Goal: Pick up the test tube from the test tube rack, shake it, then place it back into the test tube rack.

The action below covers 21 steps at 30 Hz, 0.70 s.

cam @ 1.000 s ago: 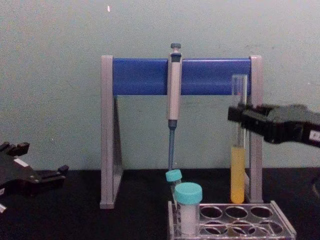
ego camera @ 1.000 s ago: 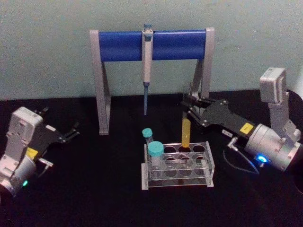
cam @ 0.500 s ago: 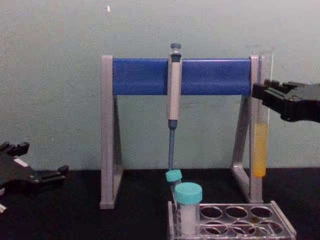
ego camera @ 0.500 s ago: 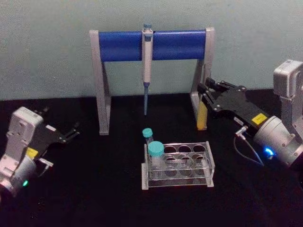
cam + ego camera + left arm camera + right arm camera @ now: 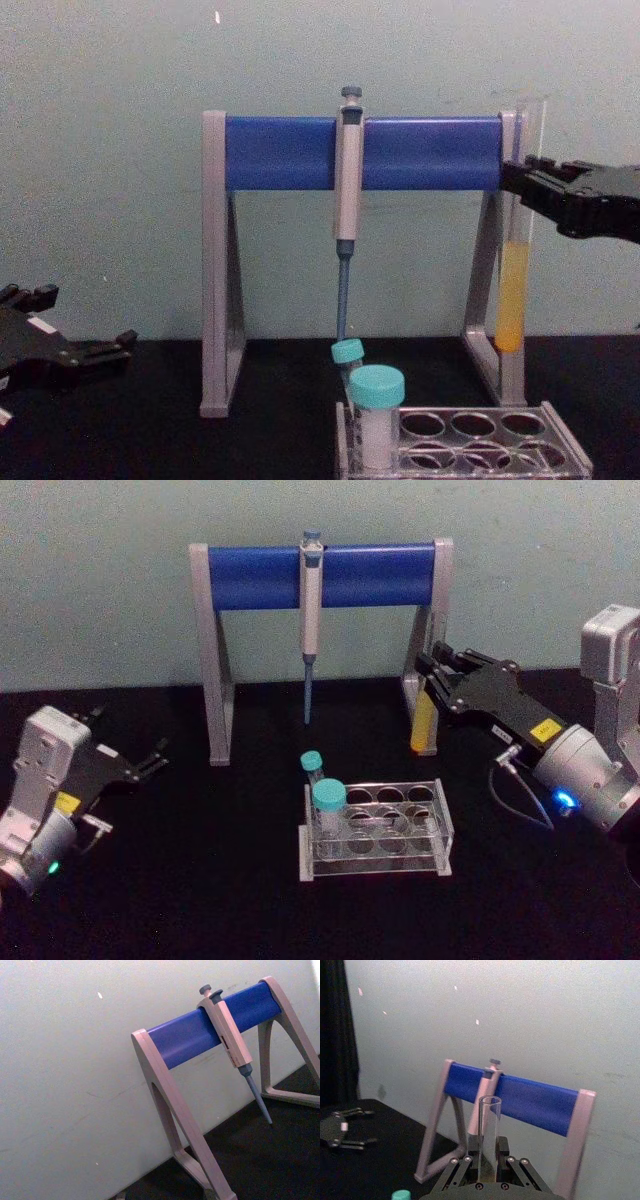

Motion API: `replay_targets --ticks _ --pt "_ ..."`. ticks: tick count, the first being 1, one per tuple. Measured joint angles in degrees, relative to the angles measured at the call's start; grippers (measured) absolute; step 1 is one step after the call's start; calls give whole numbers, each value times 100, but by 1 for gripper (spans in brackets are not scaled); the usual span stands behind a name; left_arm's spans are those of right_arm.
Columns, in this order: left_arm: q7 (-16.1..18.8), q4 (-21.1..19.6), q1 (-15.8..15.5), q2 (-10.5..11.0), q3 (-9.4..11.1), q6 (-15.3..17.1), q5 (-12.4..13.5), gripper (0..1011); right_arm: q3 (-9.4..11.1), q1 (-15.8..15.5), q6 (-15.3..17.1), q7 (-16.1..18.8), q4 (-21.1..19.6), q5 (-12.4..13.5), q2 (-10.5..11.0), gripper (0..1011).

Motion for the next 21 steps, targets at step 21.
replay_targets --ticks 21 --pt "0 0 0 0 0 0 0 1001 -119 -220 -43 1138 -216 937 612 229"
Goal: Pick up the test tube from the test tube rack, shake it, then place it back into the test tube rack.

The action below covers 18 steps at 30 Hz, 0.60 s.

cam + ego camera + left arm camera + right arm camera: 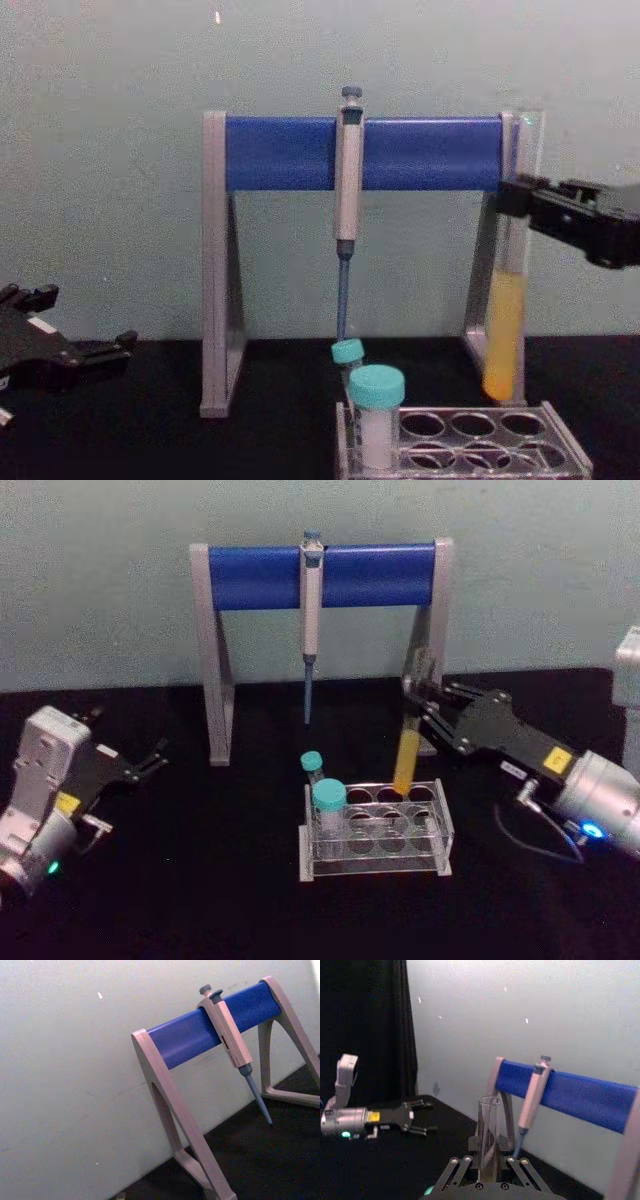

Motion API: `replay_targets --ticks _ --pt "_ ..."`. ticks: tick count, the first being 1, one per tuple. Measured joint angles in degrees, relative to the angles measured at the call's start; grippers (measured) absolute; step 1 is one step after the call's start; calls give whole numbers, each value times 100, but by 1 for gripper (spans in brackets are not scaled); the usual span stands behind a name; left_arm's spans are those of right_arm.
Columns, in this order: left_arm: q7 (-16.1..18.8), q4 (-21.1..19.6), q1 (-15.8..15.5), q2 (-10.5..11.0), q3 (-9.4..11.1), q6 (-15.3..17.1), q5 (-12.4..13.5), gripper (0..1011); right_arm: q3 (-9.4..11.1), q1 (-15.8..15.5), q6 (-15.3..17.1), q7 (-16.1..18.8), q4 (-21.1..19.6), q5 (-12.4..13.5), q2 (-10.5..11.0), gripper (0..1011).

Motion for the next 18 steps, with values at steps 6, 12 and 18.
replay_targets --ticks 6,12,18 --pt "0 0 0 0 0 0 0 1001 73 -157 64 -286 -128 -71 244 229" --pt "0 0 0 0 0 0 0 1001 116 -143 67 -789 -163 -480 219 229" --pt "0 0 0 0 0 0 0 1001 125 24 49 -1163 0 -825 -72 229"
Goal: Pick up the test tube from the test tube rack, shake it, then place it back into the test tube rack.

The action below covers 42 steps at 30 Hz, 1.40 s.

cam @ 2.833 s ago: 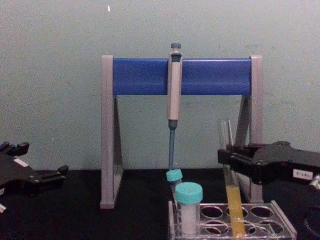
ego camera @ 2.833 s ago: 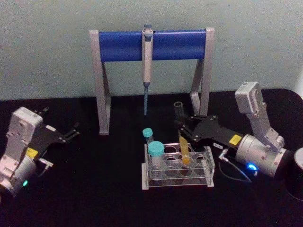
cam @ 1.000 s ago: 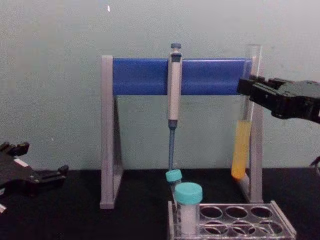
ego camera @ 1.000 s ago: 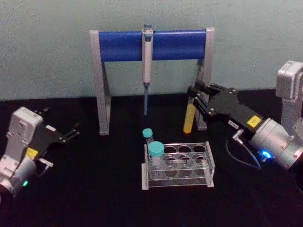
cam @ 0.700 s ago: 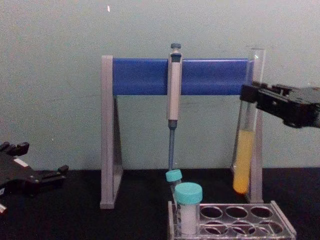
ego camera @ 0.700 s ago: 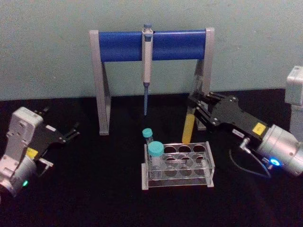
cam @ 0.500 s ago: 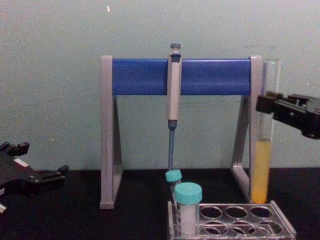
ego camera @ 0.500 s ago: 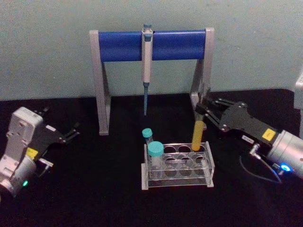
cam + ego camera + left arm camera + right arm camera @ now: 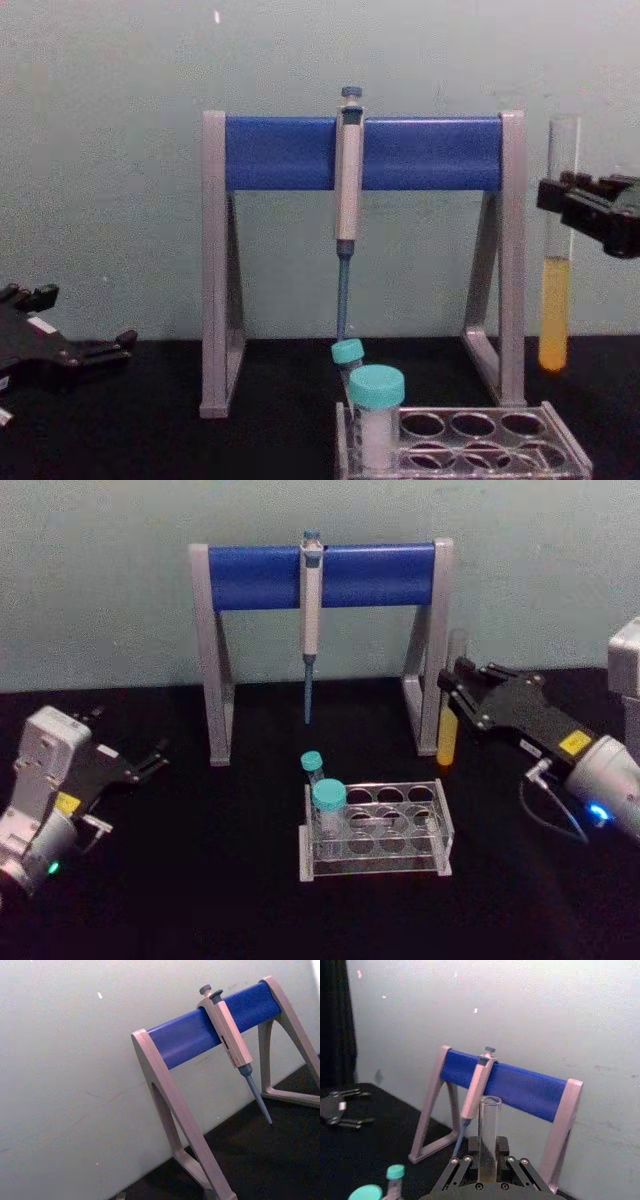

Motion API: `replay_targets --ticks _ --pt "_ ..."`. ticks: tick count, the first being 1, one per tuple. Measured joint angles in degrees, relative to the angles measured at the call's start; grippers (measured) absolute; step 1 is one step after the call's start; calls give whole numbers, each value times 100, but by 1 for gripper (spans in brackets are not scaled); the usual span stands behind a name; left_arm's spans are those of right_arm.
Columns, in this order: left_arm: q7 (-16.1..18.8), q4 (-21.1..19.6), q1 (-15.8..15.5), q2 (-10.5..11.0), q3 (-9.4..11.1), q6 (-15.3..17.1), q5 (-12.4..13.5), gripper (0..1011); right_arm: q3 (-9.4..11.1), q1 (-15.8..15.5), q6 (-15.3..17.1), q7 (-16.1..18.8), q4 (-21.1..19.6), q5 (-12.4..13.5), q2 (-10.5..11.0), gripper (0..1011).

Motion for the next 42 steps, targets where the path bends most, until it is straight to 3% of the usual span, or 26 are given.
replay_targets --ticks 7,11,18,23,28,32,37,42 --pt "0 0 0 0 0 0 0 1001 -24 193 -68 -20 260 -92 -347 229" --pt "0 0 0 0 0 0 0 1001 -47 288 -55 298 393 193 -479 229" --pt "0 0 0 0 0 0 0 1001 -143 342 -31 795 435 624 -462 229" --pt "0 0 0 0 0 0 0 1001 -251 340 -72 1204 391 895 -316 229" --pt "0 0 0 0 0 0 0 1001 -315 283 -31 1376 273 994 -107 229" --pt "0 0 0 0 0 0 0 1001 -330 190 21 1518 144 1060 191 229" --pt "0 0 0 0 0 0 0 1001 -292 112 105 1419 -20 1026 508 229" --pt "0 0 0 0 0 0 0 1001 -230 88 115 1169 -79 956 612 229"
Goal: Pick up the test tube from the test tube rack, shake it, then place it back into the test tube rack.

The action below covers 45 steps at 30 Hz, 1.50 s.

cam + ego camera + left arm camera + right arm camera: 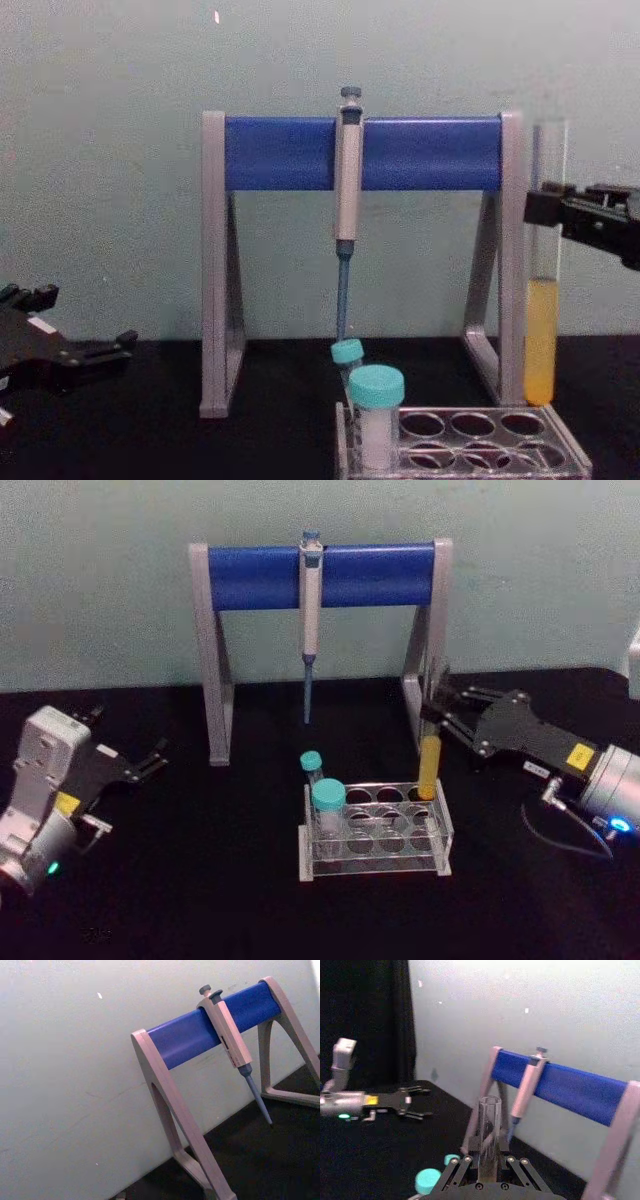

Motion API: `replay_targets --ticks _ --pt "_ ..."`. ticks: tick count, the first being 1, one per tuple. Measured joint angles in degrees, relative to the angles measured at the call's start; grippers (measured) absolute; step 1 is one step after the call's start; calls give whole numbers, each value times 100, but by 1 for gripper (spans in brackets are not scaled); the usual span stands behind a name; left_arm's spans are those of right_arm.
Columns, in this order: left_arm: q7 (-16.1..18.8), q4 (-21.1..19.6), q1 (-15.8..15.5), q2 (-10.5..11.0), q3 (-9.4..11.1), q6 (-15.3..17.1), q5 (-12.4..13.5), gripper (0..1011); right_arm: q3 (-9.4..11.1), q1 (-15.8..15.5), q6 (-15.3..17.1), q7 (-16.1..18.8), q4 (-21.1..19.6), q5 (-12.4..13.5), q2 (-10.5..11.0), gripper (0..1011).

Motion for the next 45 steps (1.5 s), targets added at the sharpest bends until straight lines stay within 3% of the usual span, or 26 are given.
replay_targets --ticks 5,15,19,24,28,34,39,45 --pt "0 0 0 0 0 0 0 1001 18 36 -100 -262 27 -148 -85 229" --pt "0 0 0 0 0 0 0 1001 -55 216 -278 -811 333 -624 -629 229" --pt "0 0 0 0 0 0 0 1001 -76 259 -325 -739 444 -584 -822 229" --pt "0 0 0 0 0 0 0 1001 -130 312 -339 -353 543 -265 -948 229" --pt "0 0 0 0 0 0 0 1001 -184 331 -336 -79 551 -44 -920 228" --pt "0 0 0 0 0 0 0 1001 -294 339 -233 344 480 230 -678 229" --pt "0 0 0 0 0 0 0 1001 -372 333 -104 496 351 269 -382 229" --pt "0 0 0 0 0 0 0 1001 -369 260 -84 365 230 198 -137 229"
